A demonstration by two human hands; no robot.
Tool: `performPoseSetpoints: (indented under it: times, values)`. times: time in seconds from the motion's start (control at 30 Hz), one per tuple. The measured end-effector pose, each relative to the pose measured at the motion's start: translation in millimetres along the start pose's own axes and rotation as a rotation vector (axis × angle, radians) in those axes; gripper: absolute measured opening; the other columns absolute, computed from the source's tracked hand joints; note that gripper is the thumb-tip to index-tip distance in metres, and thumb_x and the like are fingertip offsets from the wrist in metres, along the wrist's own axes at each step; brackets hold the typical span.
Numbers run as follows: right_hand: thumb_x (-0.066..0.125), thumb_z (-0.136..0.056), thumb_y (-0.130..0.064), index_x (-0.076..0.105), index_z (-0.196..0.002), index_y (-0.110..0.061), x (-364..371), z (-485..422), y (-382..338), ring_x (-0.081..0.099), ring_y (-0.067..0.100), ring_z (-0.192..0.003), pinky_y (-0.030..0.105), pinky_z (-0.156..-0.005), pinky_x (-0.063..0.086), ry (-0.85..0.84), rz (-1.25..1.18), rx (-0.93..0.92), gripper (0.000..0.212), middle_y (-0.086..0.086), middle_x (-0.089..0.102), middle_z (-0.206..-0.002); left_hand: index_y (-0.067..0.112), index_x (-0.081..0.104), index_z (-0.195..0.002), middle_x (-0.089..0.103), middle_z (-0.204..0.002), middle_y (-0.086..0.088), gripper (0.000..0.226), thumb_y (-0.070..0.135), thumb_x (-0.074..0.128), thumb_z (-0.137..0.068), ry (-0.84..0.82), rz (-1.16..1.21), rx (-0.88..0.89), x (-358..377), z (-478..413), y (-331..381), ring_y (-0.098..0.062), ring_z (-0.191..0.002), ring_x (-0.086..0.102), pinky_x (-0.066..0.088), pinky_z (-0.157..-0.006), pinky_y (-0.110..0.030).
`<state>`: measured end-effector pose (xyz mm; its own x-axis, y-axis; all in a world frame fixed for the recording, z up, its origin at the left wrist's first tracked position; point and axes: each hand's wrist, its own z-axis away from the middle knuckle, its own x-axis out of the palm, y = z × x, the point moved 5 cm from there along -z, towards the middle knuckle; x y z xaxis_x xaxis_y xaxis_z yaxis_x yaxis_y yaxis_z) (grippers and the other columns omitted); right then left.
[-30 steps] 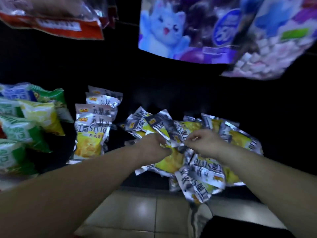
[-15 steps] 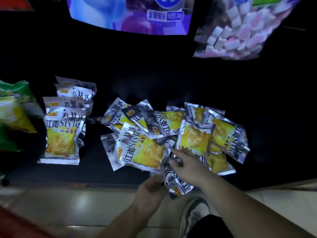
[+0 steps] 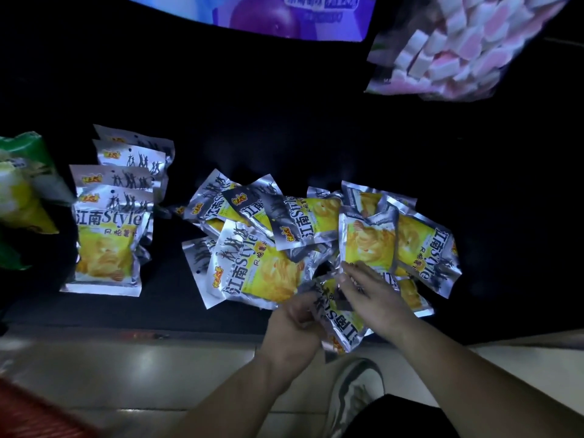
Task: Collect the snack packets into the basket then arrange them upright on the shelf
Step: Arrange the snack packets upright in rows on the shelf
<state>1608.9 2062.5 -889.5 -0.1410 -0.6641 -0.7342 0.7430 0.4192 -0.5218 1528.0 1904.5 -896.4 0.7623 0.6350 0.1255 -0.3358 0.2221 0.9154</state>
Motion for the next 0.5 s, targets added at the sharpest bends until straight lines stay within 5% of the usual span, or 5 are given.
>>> performPoseSetpoints:
  times: [0.17, 0.3, 0.4, 0.5]
  values:
    - [0.029, -0.095, -0.074, 0.025, -0.151, -0.059, -4.5, -9.0, 8.4, -0.005, 0.017, -0.156, 0.055, -0.125, 0.008, -0.06, -0.068, 0.068, 0.058, -0.021, 0.002, -0.167, 0.013, 0.075, -0.1, 0.078, -0.096, -0.008, 0.041, -0.021, 0.068, -0.078, 0.14, 0.144, -0.067, -31.1, -3.9, 44.8, -0.018, -0.081, 0.071, 0.059, -0.072, -0.031]
    - [0.028, -0.081, -0.09, 0.022, -0.148, -0.065, -10.8, -18.2, 15.8, -0.01, 0.024, -0.156, 0.06, -0.123, 0.001, -0.111, -0.096, 0.125, 0.072, -0.019, 0.006, -0.167, 0.015, 0.072, -0.112, 0.077, -0.108, -0.008, 0.045, -0.017, 0.068, -0.081, 0.113, 0.137, -0.028, -59.1, 0.3, 75.9, -0.026, -0.099, 0.074, 0.057, -0.091, -0.04]
    - [0.035, -0.074, -0.095, 0.029, -0.143, -0.068, -12.8, -17.8, 9.8, 0.011, 0.024, -0.156, 0.057, -0.123, 0.016, -0.104, -0.151, 0.101, 0.074, -0.014, 0.019, -0.167, 0.019, 0.07, -0.119, 0.076, -0.113, -0.002, 0.05, -0.016, 0.064, -0.085, 0.036, 0.069, -0.006, -73.5, 2.7, 92.3, -0.024, -0.104, 0.073, 0.055, -0.089, -0.038]
    - [0.048, -0.094, -0.067, 0.044, -0.145, -0.051, -19.9, -6.5, -20.1, 0.042, 0.02, -0.142, 0.039, -0.106, 0.043, -0.026, -0.158, 0.047, 0.053, -0.01, 0.035, -0.161, 0.02, 0.068, -0.12, 0.075, -0.117, -0.002, 0.053, -0.019, 0.06, -0.085, -0.04, -0.031, 0.029, -84.2, 6.1, 111.7, -0.035, -0.097, 0.073, 0.057, -0.087, -0.046]
